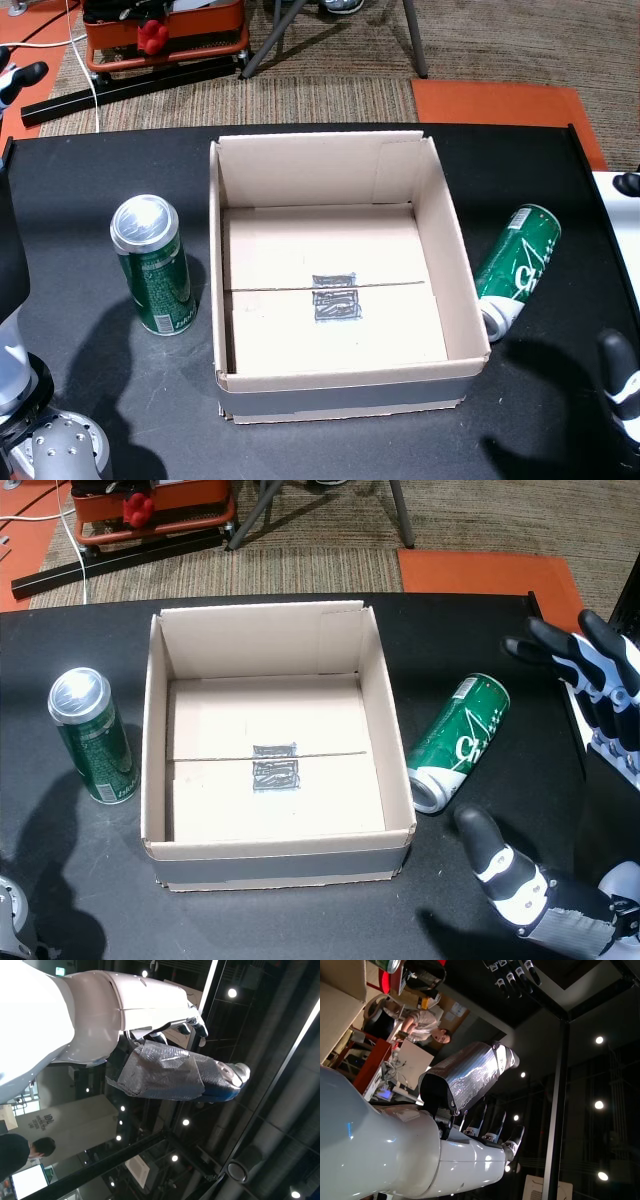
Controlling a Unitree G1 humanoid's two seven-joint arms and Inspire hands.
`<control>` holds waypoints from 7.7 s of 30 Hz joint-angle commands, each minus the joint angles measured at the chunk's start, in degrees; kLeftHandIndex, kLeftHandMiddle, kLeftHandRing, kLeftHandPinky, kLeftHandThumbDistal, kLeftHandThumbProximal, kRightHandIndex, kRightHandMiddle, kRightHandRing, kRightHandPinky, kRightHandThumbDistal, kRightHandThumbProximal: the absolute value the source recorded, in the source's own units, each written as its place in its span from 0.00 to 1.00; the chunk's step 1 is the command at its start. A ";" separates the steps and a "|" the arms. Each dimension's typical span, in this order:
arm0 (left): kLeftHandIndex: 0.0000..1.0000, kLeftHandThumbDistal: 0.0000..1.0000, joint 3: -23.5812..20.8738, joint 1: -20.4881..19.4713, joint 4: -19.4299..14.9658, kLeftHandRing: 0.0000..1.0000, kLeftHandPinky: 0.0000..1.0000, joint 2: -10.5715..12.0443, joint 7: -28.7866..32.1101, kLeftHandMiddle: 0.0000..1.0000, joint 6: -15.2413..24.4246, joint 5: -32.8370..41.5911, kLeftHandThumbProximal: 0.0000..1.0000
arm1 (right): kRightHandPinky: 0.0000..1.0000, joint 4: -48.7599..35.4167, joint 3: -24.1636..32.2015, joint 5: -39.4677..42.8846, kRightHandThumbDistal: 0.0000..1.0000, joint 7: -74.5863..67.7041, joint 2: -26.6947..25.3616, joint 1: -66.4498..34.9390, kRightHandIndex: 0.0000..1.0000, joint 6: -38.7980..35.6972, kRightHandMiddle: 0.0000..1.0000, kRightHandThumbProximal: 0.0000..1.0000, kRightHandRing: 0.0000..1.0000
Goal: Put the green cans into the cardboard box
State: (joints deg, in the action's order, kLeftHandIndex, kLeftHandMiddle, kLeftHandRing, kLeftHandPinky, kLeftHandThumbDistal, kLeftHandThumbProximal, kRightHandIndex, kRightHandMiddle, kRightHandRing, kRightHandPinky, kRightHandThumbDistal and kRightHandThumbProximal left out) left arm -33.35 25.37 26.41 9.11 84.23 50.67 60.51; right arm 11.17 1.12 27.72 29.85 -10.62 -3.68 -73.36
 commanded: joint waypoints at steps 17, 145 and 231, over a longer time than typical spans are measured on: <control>0.70 0.61 0.47 -0.63 0.15 0.96 0.93 -0.21 0.26 0.80 -0.02 -0.87 0.77 | 0.87 0.43 -0.04 -0.79 0.82 -1.31 -0.81 -0.20 0.68 -0.37 0.70 0.48 0.79; 0.72 0.64 -5.12 5.82 9.86 0.96 0.91 0.11 6.41 0.80 -0.31 1.89 0.75 | 0.81 47.55 -39.18 -94.79 1.00 -75.41 -37.27 41.78 0.82 28.30 0.82 0.23 0.85; 0.71 0.61 -1.22 3.90 6.60 0.97 0.91 3.30 3.63 0.80 3.37 0.97 0.80 | 0.89 64.13 -59.49 -101.13 1.00 -78.76 -26.80 57.41 0.92 41.51 0.91 0.44 0.93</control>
State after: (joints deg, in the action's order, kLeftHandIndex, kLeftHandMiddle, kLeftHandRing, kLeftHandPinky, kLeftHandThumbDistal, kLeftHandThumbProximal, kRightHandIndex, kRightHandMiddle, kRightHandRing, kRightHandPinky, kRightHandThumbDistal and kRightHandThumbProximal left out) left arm -34.71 30.11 34.04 10.08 88.17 53.85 62.27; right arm 74.94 -58.06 -73.60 -49.19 -37.73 52.85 -30.92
